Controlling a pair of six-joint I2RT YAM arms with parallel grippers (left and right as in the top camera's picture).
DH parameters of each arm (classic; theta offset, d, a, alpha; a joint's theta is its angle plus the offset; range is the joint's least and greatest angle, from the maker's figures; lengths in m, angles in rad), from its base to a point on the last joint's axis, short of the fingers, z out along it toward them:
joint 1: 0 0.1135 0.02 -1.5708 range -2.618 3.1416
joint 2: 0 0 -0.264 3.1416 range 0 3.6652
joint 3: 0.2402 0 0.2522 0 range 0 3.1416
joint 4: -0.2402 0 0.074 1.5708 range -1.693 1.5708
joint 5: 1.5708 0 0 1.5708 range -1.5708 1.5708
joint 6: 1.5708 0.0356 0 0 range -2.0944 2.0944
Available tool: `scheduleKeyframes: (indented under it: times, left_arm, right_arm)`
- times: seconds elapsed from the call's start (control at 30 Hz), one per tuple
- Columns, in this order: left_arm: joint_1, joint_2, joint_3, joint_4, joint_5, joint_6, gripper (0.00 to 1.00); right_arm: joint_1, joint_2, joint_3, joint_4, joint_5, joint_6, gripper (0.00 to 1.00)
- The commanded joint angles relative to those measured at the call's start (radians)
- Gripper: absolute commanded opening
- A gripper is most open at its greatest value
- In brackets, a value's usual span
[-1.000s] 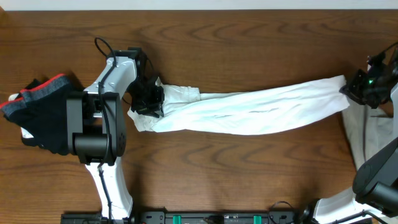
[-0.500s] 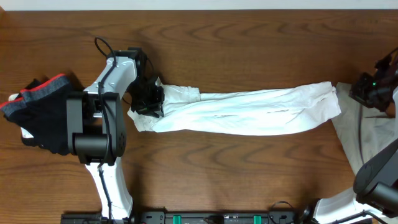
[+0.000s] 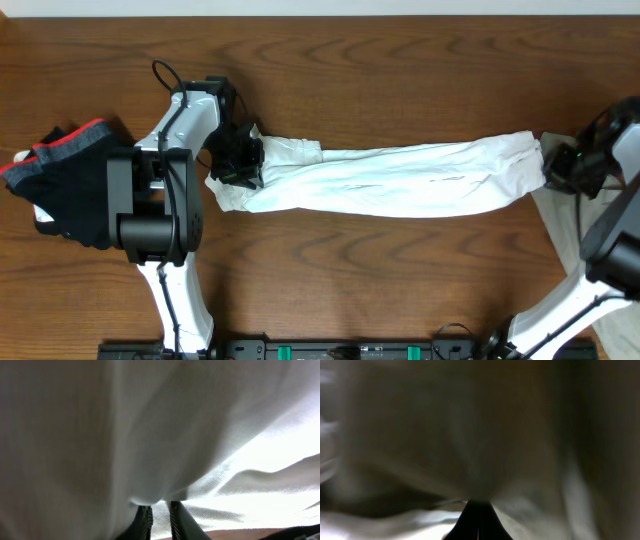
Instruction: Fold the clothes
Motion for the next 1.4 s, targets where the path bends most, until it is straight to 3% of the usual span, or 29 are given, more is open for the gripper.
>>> scheduleKeyframes:
  times: [0.0,0.27,0.43,0.8,0.9,1.07,1.37]
  left_arm:
    - [0.001,0.004,-0.006,-0.004,-0.009,0.009,0.16]
    - [0.001,0.004,-0.006,-0.013,-0.009,0.009,0.16]
    - [0.001,0.004,-0.006,-0.018,-0.009,0.009,0.16]
    - [0.001,0.004,-0.006,-0.023,-0.009,0.009,0.16]
    - [0.001,0.004,-0.006,-0.021,-0.009,0.009,0.17]
    - [0.001,0.004,-0.006,-0.018,-0.009,0.009,0.17]
    - [0.001,0.004,-0.006,-0.011,-0.009,0.009,0.17]
  right_arm:
    - [-0.015,0.036,-0.005,0.037,0.014,-0.007,0.01]
    - [-0.137,0.037,0.005,0.120,0.315,0.160,0.01]
    - [-0.233,0.037,0.005,0.181,0.181,0.160,0.02]
    - [-0.194,0.031,0.086,0.190,-0.332,0.024,0.24]
    - [-0.165,0.018,0.128,0.153,-0.354,-0.001,0.30]
    - [-0.119,0.014,0.167,0.107,-0.375,-0.009,0.53]
    - [-0.031,0.015,0.165,0.060,-0.369,-0.009,0.73]
